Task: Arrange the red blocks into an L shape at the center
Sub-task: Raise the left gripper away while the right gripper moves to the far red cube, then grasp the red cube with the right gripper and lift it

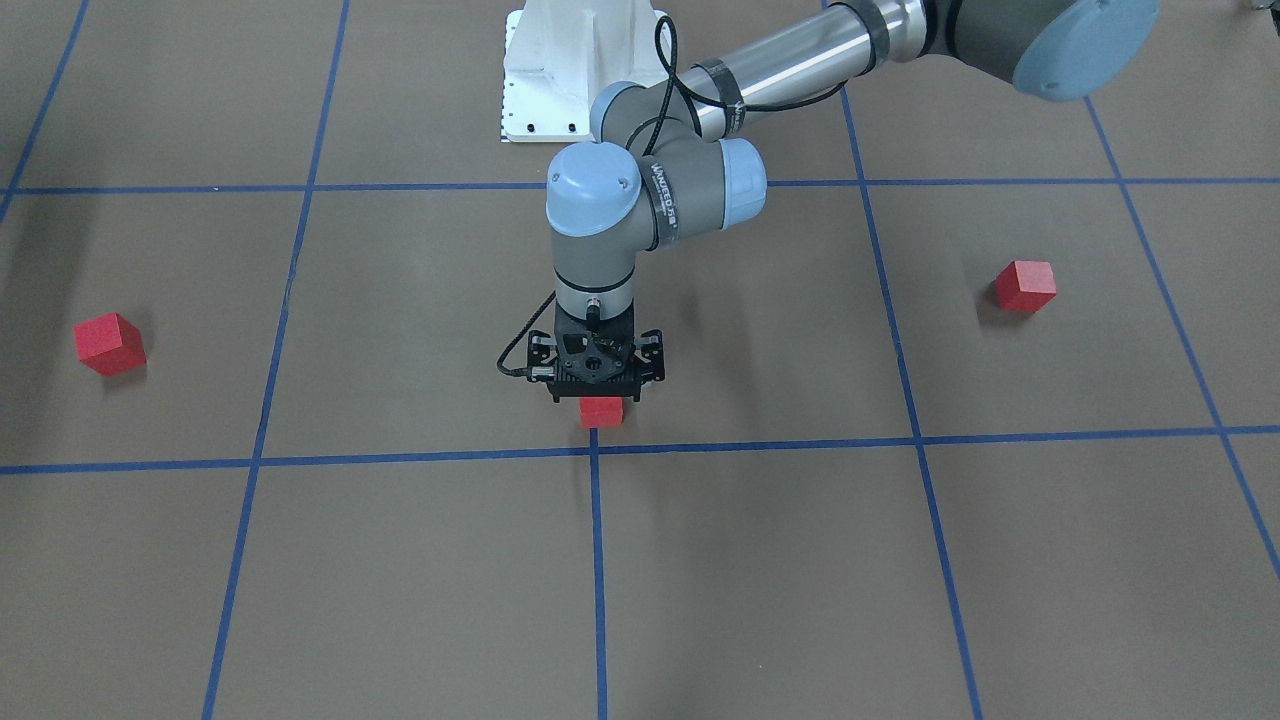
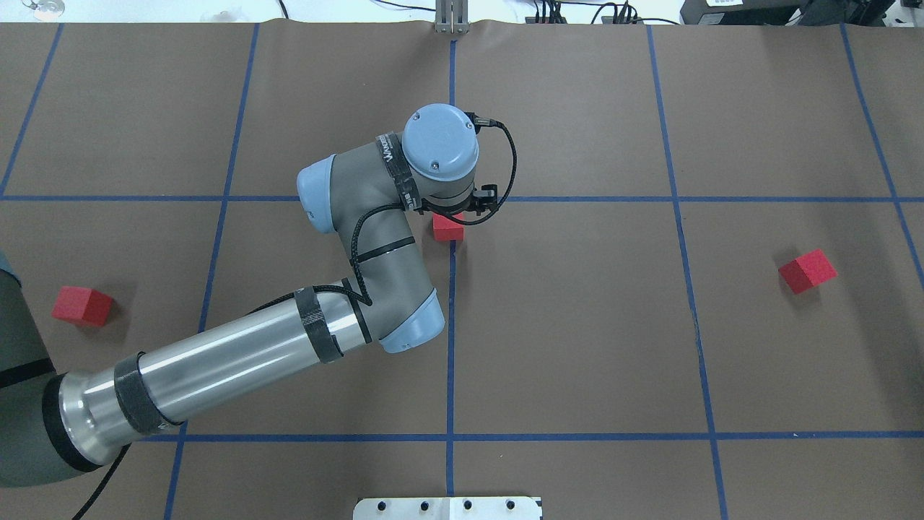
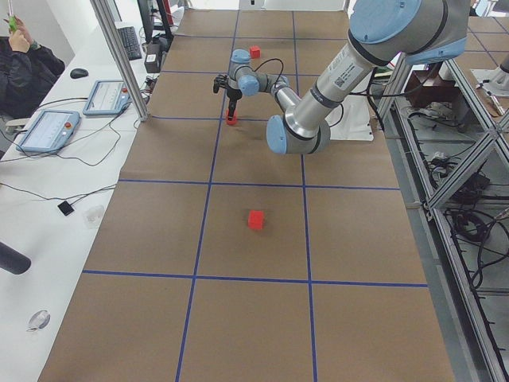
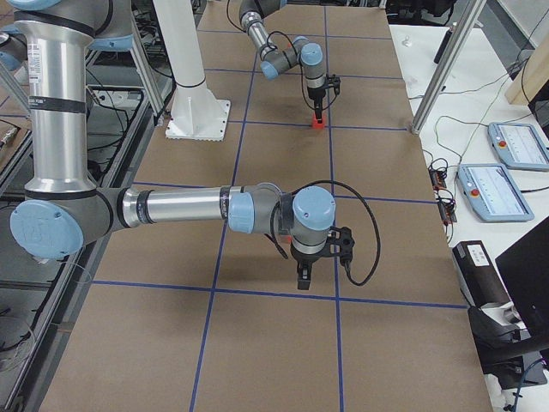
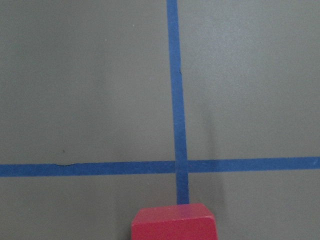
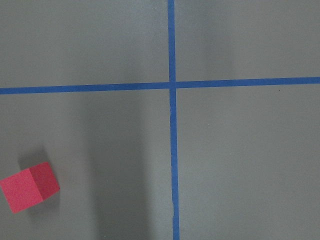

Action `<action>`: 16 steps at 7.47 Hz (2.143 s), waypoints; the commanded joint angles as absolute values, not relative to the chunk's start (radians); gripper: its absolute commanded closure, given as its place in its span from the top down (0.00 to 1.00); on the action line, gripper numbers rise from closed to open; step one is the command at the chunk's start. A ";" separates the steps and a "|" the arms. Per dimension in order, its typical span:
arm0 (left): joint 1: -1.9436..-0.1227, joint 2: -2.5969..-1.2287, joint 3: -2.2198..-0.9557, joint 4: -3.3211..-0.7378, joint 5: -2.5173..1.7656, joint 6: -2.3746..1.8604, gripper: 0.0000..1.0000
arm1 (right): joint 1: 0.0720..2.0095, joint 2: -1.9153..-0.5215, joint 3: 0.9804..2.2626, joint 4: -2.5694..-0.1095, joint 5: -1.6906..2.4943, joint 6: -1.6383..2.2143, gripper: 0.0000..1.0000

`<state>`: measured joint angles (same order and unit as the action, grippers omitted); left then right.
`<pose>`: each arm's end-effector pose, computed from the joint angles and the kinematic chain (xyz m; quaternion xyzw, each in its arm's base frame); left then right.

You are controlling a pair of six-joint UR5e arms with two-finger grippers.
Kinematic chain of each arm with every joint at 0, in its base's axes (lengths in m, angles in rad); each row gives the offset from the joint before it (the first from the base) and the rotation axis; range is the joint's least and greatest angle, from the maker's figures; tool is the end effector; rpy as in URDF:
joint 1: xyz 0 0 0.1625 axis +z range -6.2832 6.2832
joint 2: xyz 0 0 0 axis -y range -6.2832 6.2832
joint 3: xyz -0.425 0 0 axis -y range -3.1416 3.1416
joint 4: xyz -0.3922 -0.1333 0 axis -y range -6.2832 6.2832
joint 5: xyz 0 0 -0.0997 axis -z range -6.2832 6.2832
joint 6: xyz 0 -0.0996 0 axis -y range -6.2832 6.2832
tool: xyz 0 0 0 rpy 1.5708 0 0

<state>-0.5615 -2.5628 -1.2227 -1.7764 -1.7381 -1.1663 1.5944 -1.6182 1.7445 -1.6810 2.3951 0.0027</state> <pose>0.6227 -0.5296 0.1495 0.1233 0.3990 -0.0369 0.9079 0.0713 -0.4682 0.6036 0.0116 -0.4005 0.0088 0.9162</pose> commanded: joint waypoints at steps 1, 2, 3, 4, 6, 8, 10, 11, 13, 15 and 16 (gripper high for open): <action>-0.589 -2.540 -1.304 -1.755 -1.741 -1.166 0.99 | 1.556 -1.570 1.842 -1.686 2.393 0.011 0.99; -0.603 -2.501 -1.354 -1.749 -1.741 -1.166 0.99 | 1.545 -1.534 1.856 -1.680 2.402 0.012 0.99; -0.624 -2.440 -1.426 -1.747 -1.756 -1.164 0.99 | 1.511 -1.537 1.853 -1.680 2.475 0.012 0.99; -0.668 -2.384 -1.471 -1.749 -1.828 -1.163 0.99 | 1.441 -1.539 1.847 -1.678 2.523 0.011 0.99; -0.728 -2.281 -1.554 -1.750 -1.888 -1.111 0.99 | 1.323 -1.520 1.842 -1.677 2.511 0.023 0.99; -0.770 -2.208 -1.597 -1.752 -1.893 -1.030 0.99 | 1.224 -1.486 1.833 -1.675 2.401 0.022 0.99; -0.778 -2.186 -1.606 -1.752 -1.893 -1.005 0.99 | 1.169 -1.515 1.740 -1.480 2.335 0.028 0.99; -0.778 -2.186 -1.606 -1.753 -1.893 -1.005 0.99 | 1.135 -1.519 1.702 -1.363 2.335 0.094 0.99; -0.776 -2.184 -1.605 -1.756 -1.893 -1.003 0.99 | 1.083 -1.531 1.698 -1.351 2.330 0.161 0.99; -0.776 -2.186 -1.605 -1.756 -1.891 -1.005 0.99 | 1.071 -1.545 1.686 -1.353 2.309 0.155 0.99; -0.776 -2.186 -1.605 -1.758 -1.891 -1.005 0.99 | 1.060 -1.552 1.675 -1.353 2.307 0.155 0.99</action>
<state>-0.7763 -2.1854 -1.6046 -1.7566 -1.8916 -1.0046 1.0718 -1.5437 1.6857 -1.3535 2.3140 0.1550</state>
